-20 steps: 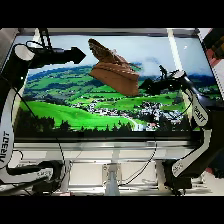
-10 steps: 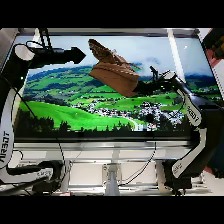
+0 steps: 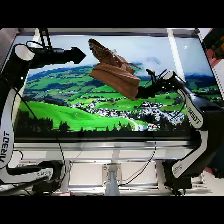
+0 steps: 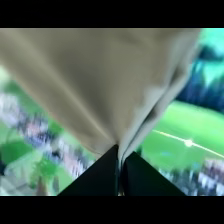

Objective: Fold the clothes and pants, and hang the long-sleeved shirts on hangers.

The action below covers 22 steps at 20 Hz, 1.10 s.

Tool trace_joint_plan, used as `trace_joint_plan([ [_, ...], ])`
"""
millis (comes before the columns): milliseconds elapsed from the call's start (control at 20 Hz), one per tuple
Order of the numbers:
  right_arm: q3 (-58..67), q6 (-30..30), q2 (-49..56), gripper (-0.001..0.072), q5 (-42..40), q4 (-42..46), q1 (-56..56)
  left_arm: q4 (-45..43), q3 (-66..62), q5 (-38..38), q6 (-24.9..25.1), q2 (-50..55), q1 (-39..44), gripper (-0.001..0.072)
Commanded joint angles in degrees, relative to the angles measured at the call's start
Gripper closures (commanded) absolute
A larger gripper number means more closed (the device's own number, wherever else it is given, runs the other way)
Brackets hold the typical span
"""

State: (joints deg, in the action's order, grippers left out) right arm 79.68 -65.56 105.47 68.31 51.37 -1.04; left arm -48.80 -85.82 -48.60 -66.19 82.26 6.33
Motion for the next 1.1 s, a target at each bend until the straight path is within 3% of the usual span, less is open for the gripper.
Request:
trace_joint_plan([
  [0, -5.4, 1.2, -7.0, 0.0699, 2.4, 2.6, -0.1, 0.0, 0.0, 0.0, 0.0, 1.0, 2.2, 0.0015],
  [250, -28.0, 3.6, -25.3, 0.0699, 0.5, 3.7, 0.0, 0.0, 0.0, 2.3, 0.0, 5.5, 11.0, 0.0014],
  [400, -40.1, 2.0, -37.9, 0.0699, -0.2, 8.0, 0.0, -0.1, 0.0, 6.1, 0.0, 7.5, 13.7, 0.0014],
  [650, -47.3, -16.2, -60.8, 0.0699, -0.3, 30.9, 0.0, -3.9, 0.0, 6.6, 0.0, 7.5, 11.8, 0.0014],
  [800, -47.3, -28.2, -72.1, 0.0699, -2.3, 46.9, 0.0, -7.4, 0.0, 1.7, 0.0, 7.5, 8.0, 0.0014],
  [950, -47.3, -30.3, -75.8, 0.07, -4.9, 50.7, 0.0, -16.0, 0.0, -7.7, 4.5, 7.5, 4.4, 0.0015],
  [1050, -47.3, -30.3, -74.9, 0.0699, -6.6, 50.2, 0.0, -20.5, 0.0, -13.6, 12.0, 7.6, 2.8, 0.0016],
])
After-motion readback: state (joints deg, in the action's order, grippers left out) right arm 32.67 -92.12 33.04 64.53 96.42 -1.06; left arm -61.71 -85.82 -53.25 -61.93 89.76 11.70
